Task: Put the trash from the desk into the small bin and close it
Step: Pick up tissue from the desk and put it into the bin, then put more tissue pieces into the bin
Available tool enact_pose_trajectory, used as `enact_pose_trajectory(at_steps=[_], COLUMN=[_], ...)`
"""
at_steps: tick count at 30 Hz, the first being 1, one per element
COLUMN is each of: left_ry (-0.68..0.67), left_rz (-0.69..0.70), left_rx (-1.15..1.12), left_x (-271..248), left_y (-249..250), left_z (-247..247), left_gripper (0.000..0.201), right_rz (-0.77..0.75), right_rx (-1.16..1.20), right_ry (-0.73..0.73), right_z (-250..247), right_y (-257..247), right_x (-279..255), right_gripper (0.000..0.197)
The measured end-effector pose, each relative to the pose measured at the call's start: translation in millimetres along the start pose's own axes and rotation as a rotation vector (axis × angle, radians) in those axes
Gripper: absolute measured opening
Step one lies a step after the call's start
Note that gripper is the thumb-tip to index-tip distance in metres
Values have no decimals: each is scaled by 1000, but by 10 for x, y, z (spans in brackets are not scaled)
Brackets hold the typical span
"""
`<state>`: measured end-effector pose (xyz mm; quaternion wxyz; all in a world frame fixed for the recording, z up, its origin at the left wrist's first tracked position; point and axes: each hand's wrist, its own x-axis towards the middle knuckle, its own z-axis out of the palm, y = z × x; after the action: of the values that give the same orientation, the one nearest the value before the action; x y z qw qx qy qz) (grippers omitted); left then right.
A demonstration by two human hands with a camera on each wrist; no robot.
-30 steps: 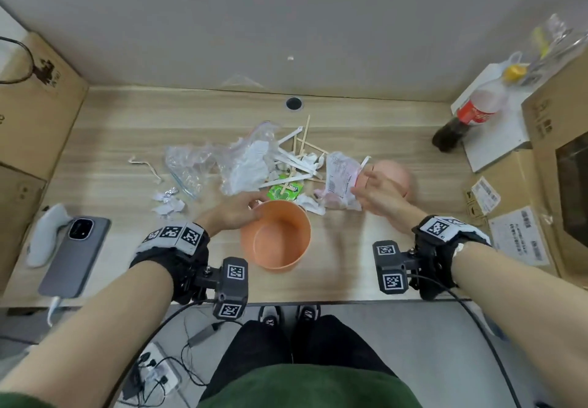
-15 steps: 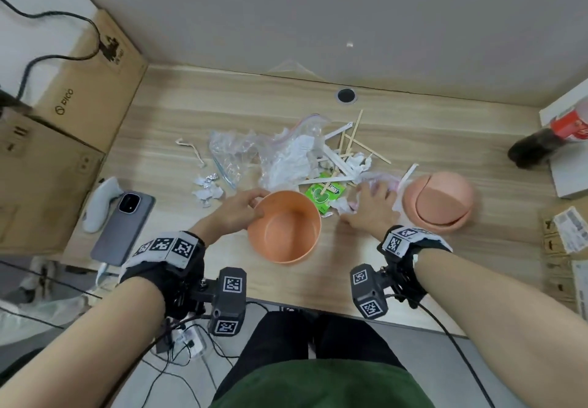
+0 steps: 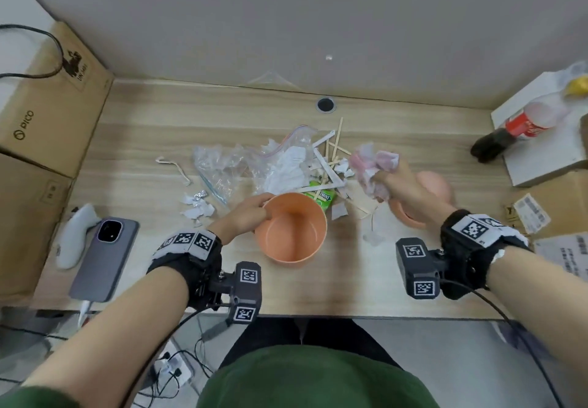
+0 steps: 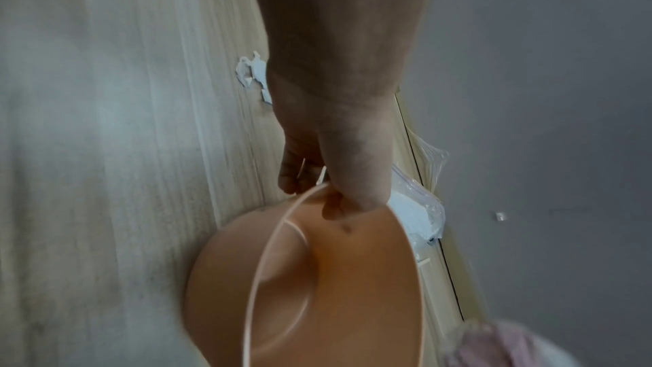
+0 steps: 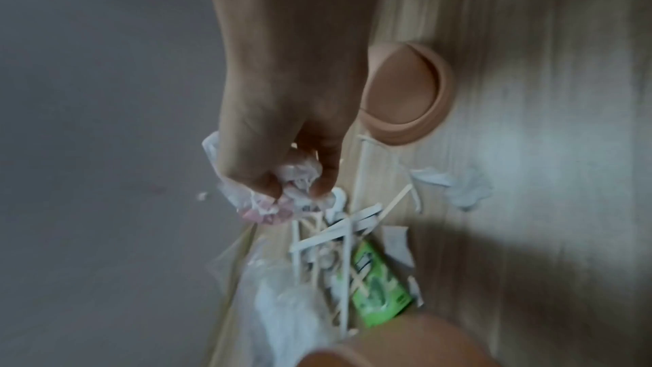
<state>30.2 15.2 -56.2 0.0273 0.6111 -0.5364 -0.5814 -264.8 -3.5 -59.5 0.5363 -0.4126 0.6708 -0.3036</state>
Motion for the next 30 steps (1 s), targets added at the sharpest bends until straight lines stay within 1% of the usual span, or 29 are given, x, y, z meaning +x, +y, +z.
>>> enact_pose_trajectory(at_steps=[3,4,6,7,9,11,12,13,15,16,18,19,20,21,22,23,24,25,27,28,29,30], left_ry=[7,11,11,9,-1,-15,-32,-52,-94,-117,-125,-113,-96,-83,-75,-66,-58,-50,-32,-28,-23,-17], left_rz=[33,33,36,43,63,76,80,80,85,91,105,110,113,112,111,110,115,118,115,110,103,97], left_rx=[0,-4,-5,-15,-47,-66,-83,-98,-111,-113,-117,-120,-122,-123,-124,-124,-124,-121,-124,-131,-134,-137], left_x=[86,99,106,106,106,85,72,56,20,-2,-18,-20,-15,-11,-8,-3,-2,-4,-2,1,4,9], left_y=[8,-1,-35,-54,-95,-147,-180,-213,-263,-273,-283,-294,-309,-325,-340,-359,-377,-389,-433,-453,-472,-493], left_z=[12,10,-3,-16,-45,-91,-122,-146,-173,-178,-175,-180,-192,-210,-234,-262,-293,-326,-383,-404,-416,-420], left_gripper=[32,32,33,32,29,28,29,31,36,39,40,39,37,36,36,36,36,37,36,36,35,35], right_rz=[-122,-140,-187,-237,-370,-416,-402,-357,-223,-146,-119,-120,-122,-67,-36,-12,7,-14,-47,-58,-59,-41], right_rx=[-78,-125,-258,-368,-693,-959,-1036,-1089,-1140,-1137,-1066,-1013,-1014,-1023,-1006,-922,-745,-551,-236,-159,-152,-231], right_ry=[-184,-246,-376,-444,-559,-586,-587,-613,-709,-723,-656,-678,-790,-937,-1033,-1059,-1002,-883,-519,-306,-102,68], right_z=[223,338,606,750,1015,1252,1349,1426,1540,1572,1606,1608,1606,1585,1538,1448,1330,1189,880,730,587,458], right_y=[-449,-574,-695,-676,-534,-330,-229,-119,107,159,183,132,14,-129,-264,-415,-541,-635,-633,-513,-383,-193], right_x=[-279,-377,-524,-545,-501,-366,-309,-254,-178,-164,-138,-134,-148,-193,-215,-244,-265,-271,-219,-164,-140,-106], right_gripper=[41,37,28,23,16,22,26,30,31,33,42,45,49,53,54,48,38,29,17,14,13,16])
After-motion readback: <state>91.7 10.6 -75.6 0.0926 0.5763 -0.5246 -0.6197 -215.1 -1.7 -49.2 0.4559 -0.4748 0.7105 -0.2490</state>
